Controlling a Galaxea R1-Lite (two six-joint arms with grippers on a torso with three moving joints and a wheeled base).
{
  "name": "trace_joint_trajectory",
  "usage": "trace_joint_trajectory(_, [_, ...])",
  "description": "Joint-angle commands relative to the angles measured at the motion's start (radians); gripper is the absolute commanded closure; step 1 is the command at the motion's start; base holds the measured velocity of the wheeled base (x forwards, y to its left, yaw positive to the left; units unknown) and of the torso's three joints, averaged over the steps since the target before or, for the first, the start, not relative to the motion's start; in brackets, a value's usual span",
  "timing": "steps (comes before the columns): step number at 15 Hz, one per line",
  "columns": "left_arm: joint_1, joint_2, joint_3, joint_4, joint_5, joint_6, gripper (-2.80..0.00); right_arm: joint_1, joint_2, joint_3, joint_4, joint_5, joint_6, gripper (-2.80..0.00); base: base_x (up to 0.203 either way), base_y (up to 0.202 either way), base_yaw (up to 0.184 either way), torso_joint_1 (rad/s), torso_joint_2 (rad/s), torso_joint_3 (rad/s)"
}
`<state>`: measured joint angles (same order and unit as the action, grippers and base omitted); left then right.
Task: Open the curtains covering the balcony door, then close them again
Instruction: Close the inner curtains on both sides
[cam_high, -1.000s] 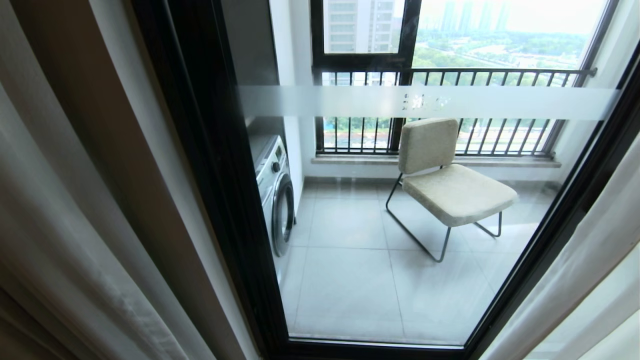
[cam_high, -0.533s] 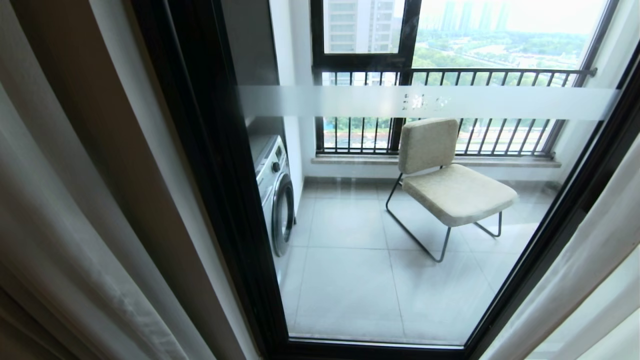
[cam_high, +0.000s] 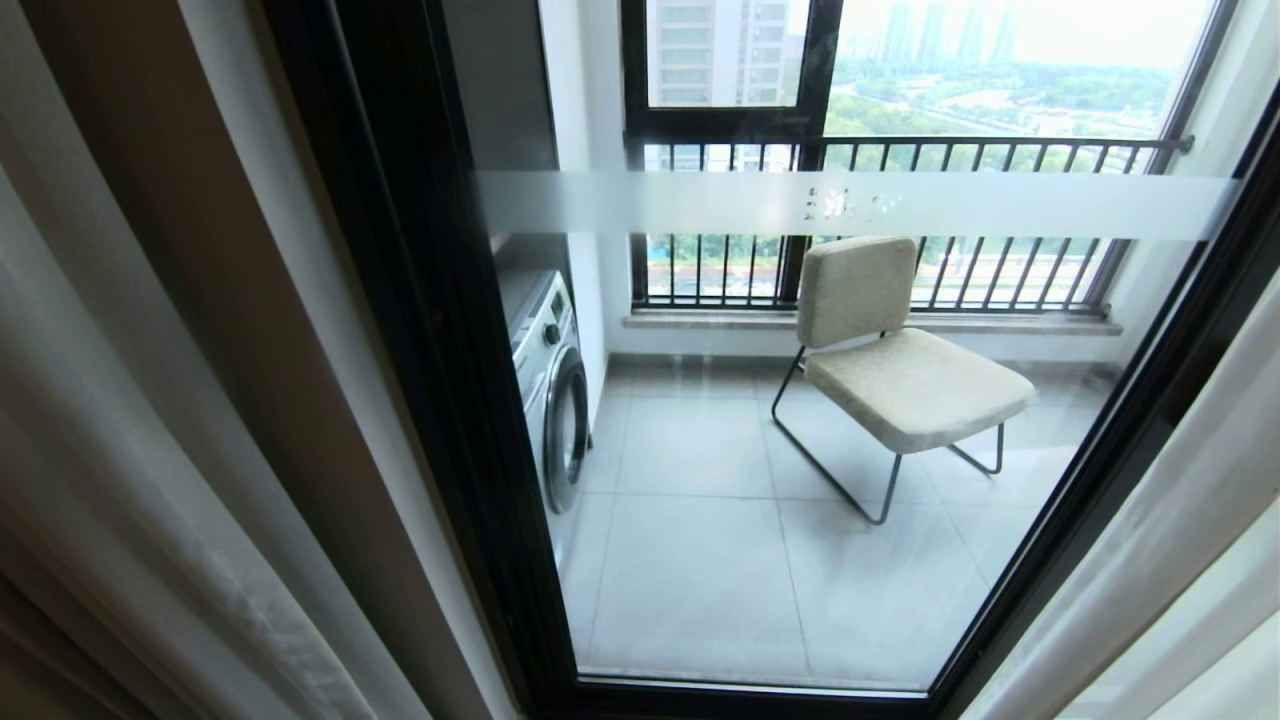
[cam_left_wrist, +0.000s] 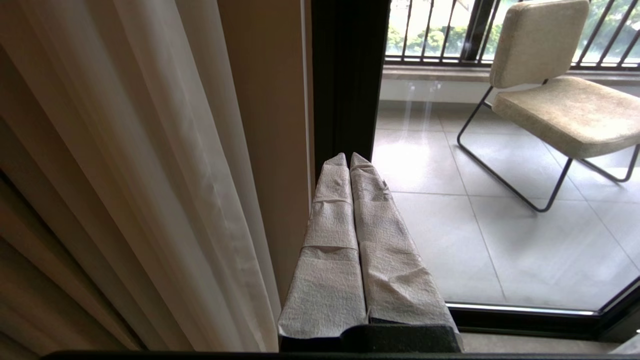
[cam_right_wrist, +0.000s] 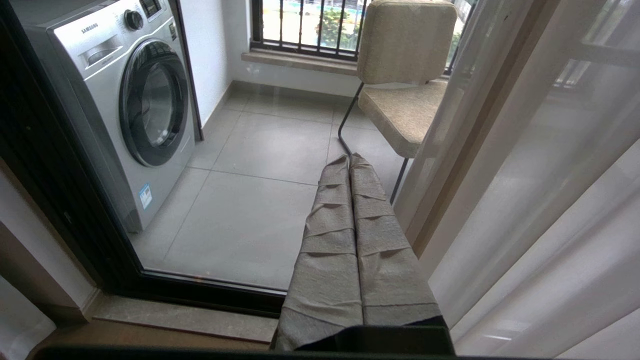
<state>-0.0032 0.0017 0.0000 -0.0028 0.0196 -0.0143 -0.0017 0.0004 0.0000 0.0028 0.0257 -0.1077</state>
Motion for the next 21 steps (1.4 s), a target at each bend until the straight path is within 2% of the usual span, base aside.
trace_joint_trajectory(1, [0.0,0.0,0.0,0.0,0.0,-0.001,0.0,0.0,0.0,0.0,0.0,0.0,-0.001,0.0,0.0,0.0,0.0,0.0,0.0,0.0])
trace_joint_trajectory(14, [0.0,0.0,0.0,-0.004,0.002,0.01,0.0,0.0,0.0,0.0,0.0,0.0,-0.001,0.0,0.0,0.0,0.0,0.0,0.0,0.0])
trace_joint_trajectory(21, [0.002,0.0,-0.175,0.034,0.0,0.023,0.0,0.0,0.0,0.0,0.0,0.0,-0.001,0.0,0.0,0.0,0.0,0.0,0.0,0.0])
